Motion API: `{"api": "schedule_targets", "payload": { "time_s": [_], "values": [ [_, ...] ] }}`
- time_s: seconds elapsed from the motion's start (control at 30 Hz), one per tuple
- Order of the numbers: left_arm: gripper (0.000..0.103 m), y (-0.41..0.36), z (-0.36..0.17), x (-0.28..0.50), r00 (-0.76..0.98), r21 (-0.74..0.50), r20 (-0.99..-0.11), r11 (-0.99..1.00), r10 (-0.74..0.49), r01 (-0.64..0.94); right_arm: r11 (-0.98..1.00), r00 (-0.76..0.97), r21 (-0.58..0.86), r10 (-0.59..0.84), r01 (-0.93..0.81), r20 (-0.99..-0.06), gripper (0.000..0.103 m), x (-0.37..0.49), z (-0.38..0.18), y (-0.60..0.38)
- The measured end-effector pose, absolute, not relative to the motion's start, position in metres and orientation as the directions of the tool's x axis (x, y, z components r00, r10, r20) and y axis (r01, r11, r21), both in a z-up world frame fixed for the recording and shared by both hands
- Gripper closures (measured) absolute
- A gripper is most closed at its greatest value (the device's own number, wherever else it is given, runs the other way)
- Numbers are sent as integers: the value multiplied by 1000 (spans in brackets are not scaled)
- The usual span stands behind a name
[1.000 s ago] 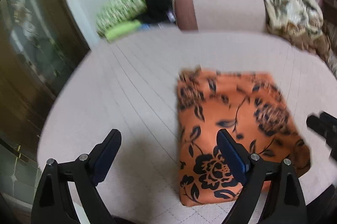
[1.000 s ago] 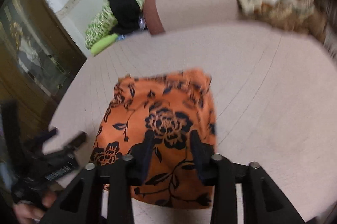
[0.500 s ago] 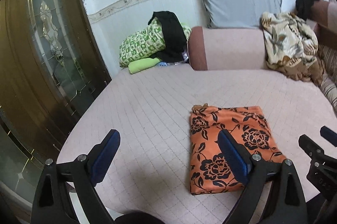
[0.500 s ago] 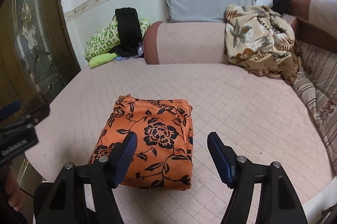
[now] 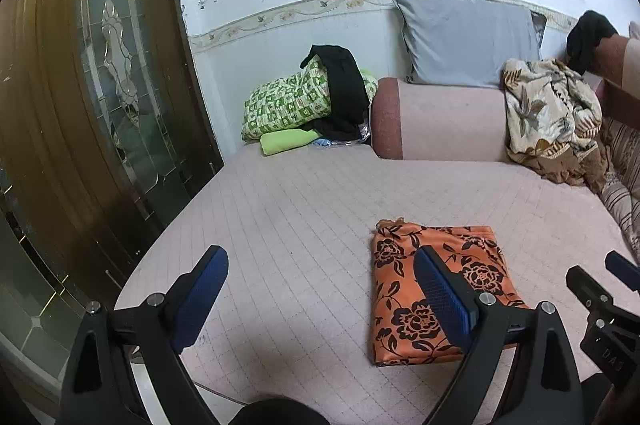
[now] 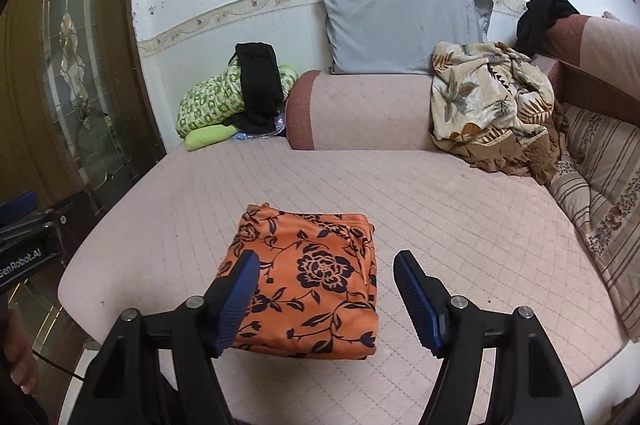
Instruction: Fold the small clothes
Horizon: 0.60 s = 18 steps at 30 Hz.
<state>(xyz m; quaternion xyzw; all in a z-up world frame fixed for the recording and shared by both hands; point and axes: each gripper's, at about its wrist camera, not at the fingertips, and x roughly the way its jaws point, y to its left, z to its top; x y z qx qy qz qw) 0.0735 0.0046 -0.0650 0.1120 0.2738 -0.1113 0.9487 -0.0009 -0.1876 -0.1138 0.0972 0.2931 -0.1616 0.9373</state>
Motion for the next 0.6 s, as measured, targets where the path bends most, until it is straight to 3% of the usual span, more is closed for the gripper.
{"api": "schedule_targets", "payload": {
  "time_s": [0.23, 0.6],
  "values": [
    [9, 20, -45, 62, 836, 99, -516, 956, -187, 275, 933, 777, 82, -242, 352, -581, 30, -6, -110, -179],
    [9, 29, -27, 39, 847, 114, -492, 949, -203, 293, 935, 800, 72, -256, 348, -543, 30, -26, -93, -166]
  ]
}}
